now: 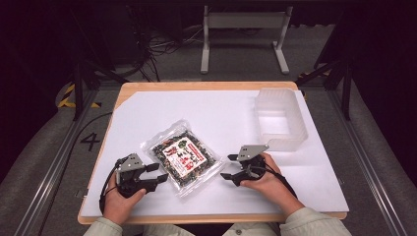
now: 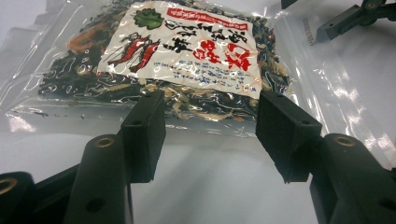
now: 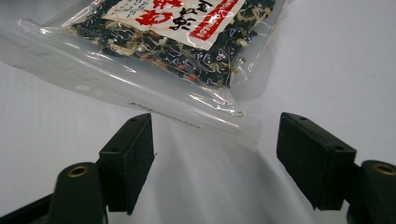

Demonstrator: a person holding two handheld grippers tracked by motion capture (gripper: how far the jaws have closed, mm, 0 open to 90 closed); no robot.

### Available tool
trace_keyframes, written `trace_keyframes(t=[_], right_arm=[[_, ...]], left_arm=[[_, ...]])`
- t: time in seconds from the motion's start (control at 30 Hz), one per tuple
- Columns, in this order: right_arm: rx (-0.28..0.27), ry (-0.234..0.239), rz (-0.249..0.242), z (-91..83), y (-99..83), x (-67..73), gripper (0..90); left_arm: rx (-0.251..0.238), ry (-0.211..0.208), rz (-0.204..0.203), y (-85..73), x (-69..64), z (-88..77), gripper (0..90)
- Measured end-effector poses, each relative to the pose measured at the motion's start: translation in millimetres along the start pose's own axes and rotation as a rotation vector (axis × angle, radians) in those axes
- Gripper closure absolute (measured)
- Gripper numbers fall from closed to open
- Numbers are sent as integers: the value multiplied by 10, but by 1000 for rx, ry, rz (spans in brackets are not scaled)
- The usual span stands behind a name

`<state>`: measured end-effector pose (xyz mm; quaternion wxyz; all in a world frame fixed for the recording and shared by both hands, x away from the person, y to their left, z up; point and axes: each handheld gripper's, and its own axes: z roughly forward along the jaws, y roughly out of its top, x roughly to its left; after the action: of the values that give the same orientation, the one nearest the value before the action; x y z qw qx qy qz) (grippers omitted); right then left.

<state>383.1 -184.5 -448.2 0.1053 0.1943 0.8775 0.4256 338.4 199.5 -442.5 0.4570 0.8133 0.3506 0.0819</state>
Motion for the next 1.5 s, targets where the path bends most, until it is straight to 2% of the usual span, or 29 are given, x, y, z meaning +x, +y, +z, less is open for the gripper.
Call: trace_keyframes(t=[0.13, 0.3, 0.37, 0.6, 0.93, 1.23, 1.27, 1.37, 1.5], right_arm=[[11, -7, 4, 13, 5, -4, 289], [32, -19, -7, 46, 24, 9, 298], [44, -22, -19, 64, 34, 12, 301], [69, -19, -14, 117, 65, 19, 319], [67, -33, -40, 178, 111, 53, 301], [56, -58, -96, 217, 144, 75, 284], [54, -78, -137, 208, 159, 94, 295], [55, -91, -177, 204, 176, 107, 293], [51, -84, -175, 211, 172, 102, 294]], left_arm=[[21, -1, 0, -5, 23, 35, 454], [38, -18, -11, -7, 11, 65, 481], [55, -26, -4, -7, 15, 83, 489], [91, -46, -10, -19, 11, 148, 520], [93, -55, -29, -27, 25, 161, 531], [92, -61, -27, -28, 30, 163, 526], [92, -62, -27, -30, 28, 167, 525], [94, -64, -27, -31, 29, 171, 522], [94, -69, -32, -33, 34, 171, 520]])
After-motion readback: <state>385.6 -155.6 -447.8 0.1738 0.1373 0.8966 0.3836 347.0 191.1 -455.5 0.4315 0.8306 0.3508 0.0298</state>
